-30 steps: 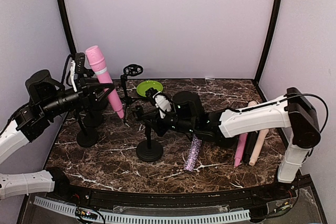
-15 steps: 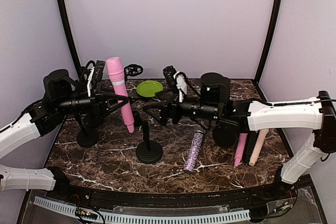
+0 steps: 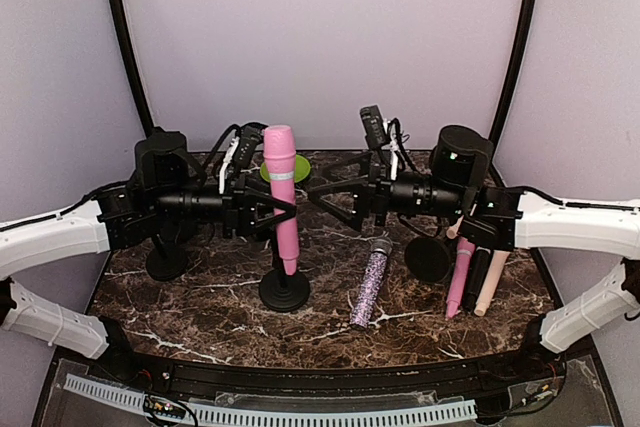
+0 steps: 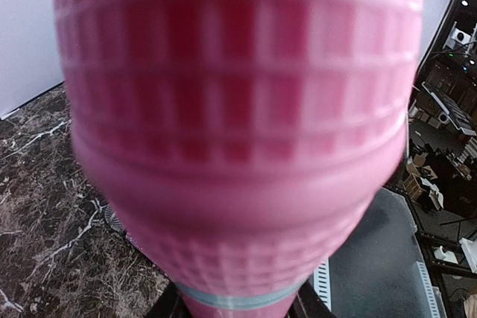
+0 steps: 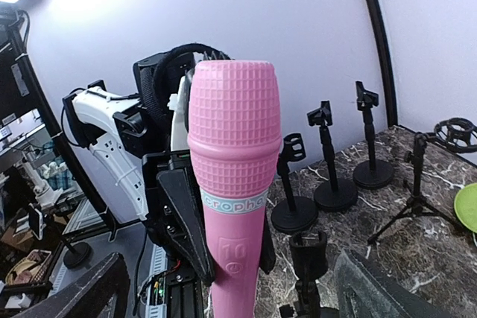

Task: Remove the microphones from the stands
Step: Place the microphone at the center of the board.

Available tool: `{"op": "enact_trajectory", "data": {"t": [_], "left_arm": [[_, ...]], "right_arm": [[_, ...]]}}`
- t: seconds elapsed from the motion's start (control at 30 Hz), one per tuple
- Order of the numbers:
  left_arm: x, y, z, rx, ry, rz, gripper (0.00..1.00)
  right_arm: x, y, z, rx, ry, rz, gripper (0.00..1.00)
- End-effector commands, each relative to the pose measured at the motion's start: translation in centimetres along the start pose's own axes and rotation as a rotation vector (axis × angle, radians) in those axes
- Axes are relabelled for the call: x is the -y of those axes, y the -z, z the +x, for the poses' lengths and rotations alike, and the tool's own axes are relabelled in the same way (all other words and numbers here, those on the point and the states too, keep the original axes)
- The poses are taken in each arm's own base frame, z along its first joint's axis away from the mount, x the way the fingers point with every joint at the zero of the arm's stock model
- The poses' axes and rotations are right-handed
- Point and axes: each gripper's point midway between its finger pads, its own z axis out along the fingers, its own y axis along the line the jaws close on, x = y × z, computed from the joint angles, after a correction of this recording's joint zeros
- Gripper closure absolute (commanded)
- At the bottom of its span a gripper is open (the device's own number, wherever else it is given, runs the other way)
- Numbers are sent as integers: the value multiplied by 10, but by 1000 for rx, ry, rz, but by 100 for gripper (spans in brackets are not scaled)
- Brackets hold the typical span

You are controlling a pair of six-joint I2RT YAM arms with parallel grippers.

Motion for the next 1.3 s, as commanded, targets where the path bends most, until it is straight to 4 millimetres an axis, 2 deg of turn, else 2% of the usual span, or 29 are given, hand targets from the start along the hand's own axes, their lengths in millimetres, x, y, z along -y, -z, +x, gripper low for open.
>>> {"op": "enact_trajectory", "data": {"t": [0.0,0.03,0.07,0.1,0.13,0.17,0.2,0.23,0.3,0.33,0.37,0.4,0.43,0.47,0.5,0.53,0.57,0.6,0.63,0.67,0.7,0.87,0.97,1.27], "left_arm": [[6,-19,-42,95,-13,-16,100],[2,-31,-34,67,6,-39,100],[-4,-36,-42,81,14,-83,100],[-10,-47,-30,41,38,-103,100],[-15,-51,-33,40,52,-138,100],[-19,-61,-24,13,71,-153,100],[-27,-64,-25,11,98,-203,100],[-34,-73,-14,-20,124,-226,100],[-51,-83,-9,-58,182,-307,100],[-70,-88,17,-143,228,-386,100],[-73,-91,11,-147,234,-409,100],[-87,-96,37,-232,265,-463,100],[-89,-100,33,-239,268,-469,100],[-95,-106,51,-298,293,-477,100],[-95,-112,49,-301,299,-466,100],[-97,-119,63,-341,324,-453,100],[-98,-125,61,-342,329,-443,100],[-101,-130,75,-382,350,-440,100],[-102,-134,75,-387,353,-438,100],[-107,-137,86,-416,366,-451,100],[-109,-138,88,-420,368,-457,100],[-121,-144,122,-499,409,-481,100],[-120,-152,141,-539,443,-444,100],[-125,-161,168,-575,470,-422,88]], "right_arm": [[30,35,-25,127,-26,217,4],[38,46,-26,147,-32,264,4],[44,57,-28,171,-32,308,3],[51,68,-31,193,-33,355,2],[58,80,-31,210,-36,408,1],[66,91,-31,222,-39,466,1],[75,101,-30,224,-42,525,2],[82,111,-28,223,-45,578,1],[99,127,-18,198,-60,684,1],[105,134,-14,191,-67,725,1],[109,140,-10,187,-73,757,1],[112,145,-7,182,-80,781,1],[115,148,-4,179,-84,798,1],[116,151,0,175,-90,811,1],[118,153,2,175,-94,821,1],[119,155,4,176,-101,830,1],[120,157,7,174,-104,837,1],[121,159,9,173,-109,845,1],[122,161,12,170,-114,856,1],[124,163,13,170,-118,868,1],[125,165,15,166,-122,881,1],[130,173,25,156,-138,923,1],[133,173,31,147,-150,934,1],[141,170,43,126,-187,954,1]]}}
